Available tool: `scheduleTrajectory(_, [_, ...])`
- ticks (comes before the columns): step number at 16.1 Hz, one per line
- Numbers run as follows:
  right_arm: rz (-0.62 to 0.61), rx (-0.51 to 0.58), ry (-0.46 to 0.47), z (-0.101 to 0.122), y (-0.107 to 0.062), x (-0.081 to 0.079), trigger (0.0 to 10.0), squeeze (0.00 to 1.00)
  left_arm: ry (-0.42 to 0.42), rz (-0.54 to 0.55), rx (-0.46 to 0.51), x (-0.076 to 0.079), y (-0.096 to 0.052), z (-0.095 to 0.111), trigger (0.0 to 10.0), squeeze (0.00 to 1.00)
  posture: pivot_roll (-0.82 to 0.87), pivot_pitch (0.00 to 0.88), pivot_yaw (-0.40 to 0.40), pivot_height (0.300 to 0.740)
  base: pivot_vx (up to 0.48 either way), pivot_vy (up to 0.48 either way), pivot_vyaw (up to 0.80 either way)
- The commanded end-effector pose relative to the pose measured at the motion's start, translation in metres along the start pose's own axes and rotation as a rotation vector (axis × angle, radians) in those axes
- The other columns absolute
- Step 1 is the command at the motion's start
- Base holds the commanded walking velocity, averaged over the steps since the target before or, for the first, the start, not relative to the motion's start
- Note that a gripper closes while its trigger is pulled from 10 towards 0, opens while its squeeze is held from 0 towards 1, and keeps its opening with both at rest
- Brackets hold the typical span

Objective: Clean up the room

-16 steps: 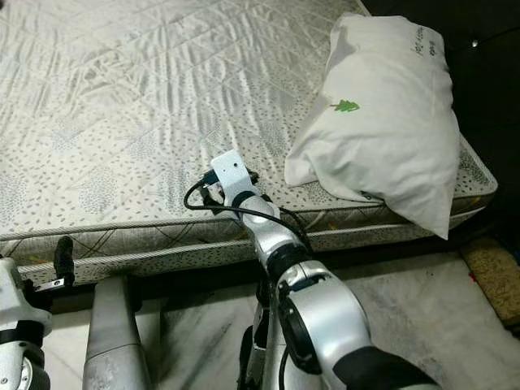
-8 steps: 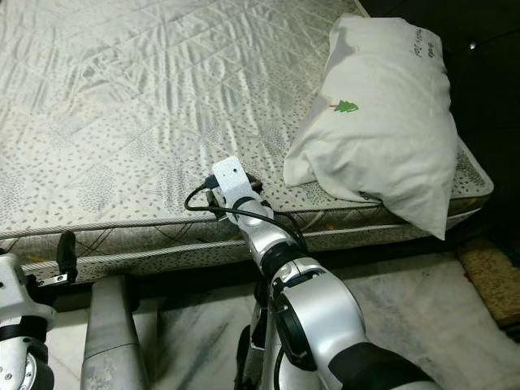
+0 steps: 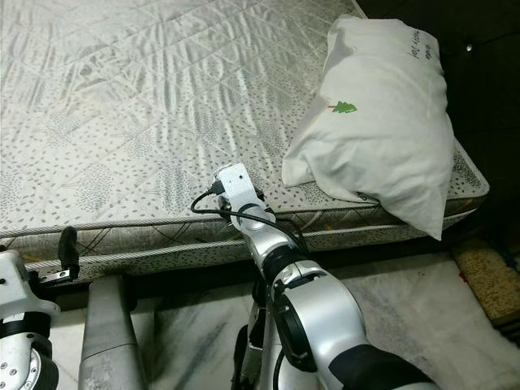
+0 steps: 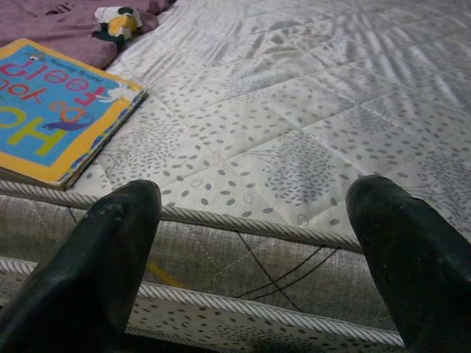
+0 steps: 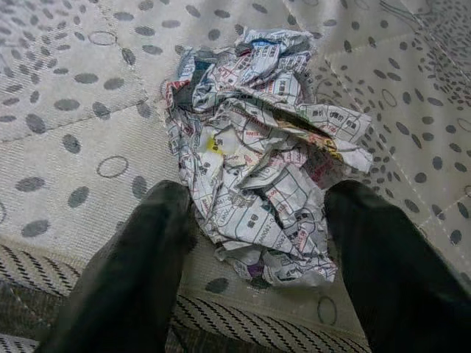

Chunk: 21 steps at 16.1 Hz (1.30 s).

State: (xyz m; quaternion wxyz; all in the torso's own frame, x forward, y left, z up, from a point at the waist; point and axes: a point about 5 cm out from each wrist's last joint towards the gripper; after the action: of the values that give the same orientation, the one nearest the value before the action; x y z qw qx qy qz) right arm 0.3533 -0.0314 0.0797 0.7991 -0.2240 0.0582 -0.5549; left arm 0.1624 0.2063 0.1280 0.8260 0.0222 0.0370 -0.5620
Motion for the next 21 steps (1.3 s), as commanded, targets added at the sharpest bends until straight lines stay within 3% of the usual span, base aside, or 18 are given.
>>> scheduleTrajectory(1, [0.027, -0.051, 0.016, -0.014, -0.002, -0.012, 0.0, 0.0, -0.001, 0.006, -0.007, 0.002, -0.001, -0.002, 10.0, 0.0, 0.27, 0.172, -0.212, 0.522, 0.0, 0.0, 0.0])
scheduleTrajectory(7, [0.066, -0.056, 0.029, -0.015, -0.002, -0.02, 0.0, 0.0, -0.001, 0.014, -0.006, 0.002, 0.0, -0.002, 10.0, 0.0, 0.28, 0.169, -0.219, 0.522, 0.0, 0.0, 0.0])
scheduleTrajectory(17, [0.09, -0.033, 0.079, -0.01, -0.002, -0.02, 0.0, 0.0, -0.004, 0.01, 0.006, 0.005, 0.006, -0.001, 10.0, 0.0, 0.28, 0.16, -0.221, 0.522, 0.0, 0.0, 0.0])
scheduleTrajectory(21, [0.079, -0.016, 0.095, -0.007, -0.001, -0.012, 0.0, 0.0, -0.008, 0.006, 0.017, 0.007, 0.013, -0.001, 10.0, 0.0, 0.26, 0.135, -0.216, 0.522, 0.0, 0.0, 0.0])
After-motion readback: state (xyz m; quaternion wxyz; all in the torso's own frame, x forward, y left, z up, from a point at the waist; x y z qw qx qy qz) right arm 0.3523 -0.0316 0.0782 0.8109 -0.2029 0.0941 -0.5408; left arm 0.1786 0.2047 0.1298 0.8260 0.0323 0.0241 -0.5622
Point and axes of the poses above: a point about 5 cm out from each wrist's last joint towards the gripper, its own y axis pointing out of the wrist towards the gripper, its own z axis along the axis of the wrist's last joint, x = y × z, and after that the axes turned 2 degrees about y, right-handed
